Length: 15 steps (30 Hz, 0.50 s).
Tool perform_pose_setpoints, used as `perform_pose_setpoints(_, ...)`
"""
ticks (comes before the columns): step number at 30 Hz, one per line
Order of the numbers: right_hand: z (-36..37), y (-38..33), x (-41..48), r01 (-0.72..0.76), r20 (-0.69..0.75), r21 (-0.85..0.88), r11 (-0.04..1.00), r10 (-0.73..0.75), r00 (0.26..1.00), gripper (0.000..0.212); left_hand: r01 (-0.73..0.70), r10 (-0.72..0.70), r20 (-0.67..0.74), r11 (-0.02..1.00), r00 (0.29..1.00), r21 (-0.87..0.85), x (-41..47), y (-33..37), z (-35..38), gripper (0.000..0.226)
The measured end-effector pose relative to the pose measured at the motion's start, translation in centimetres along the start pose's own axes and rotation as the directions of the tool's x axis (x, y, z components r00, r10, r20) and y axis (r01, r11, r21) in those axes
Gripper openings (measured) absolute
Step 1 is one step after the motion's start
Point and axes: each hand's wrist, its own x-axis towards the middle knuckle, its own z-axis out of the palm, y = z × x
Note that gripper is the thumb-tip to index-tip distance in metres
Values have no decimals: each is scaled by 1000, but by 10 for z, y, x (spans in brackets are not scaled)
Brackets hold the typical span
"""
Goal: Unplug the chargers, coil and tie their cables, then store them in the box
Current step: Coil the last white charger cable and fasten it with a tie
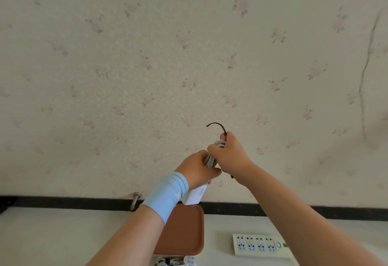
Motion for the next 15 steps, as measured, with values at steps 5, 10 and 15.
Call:
perform_pose_setpoints(5,-5,-1,5,-28,-18,121,992,30,999,24,-63,66,-135,998,989,27,-2,0,-1,33)
perform_pose_setpoints(10,-3,3,3,-73,52,55,996,70,996,25,-11,17,107,998,994,-56,-4,1,-2,24)
perform_pose_setpoints(15,-10,-2,4,-11,-39,58,998,14,999,30,72,-69,70,997,995,-41,-2,-7,-5,33)
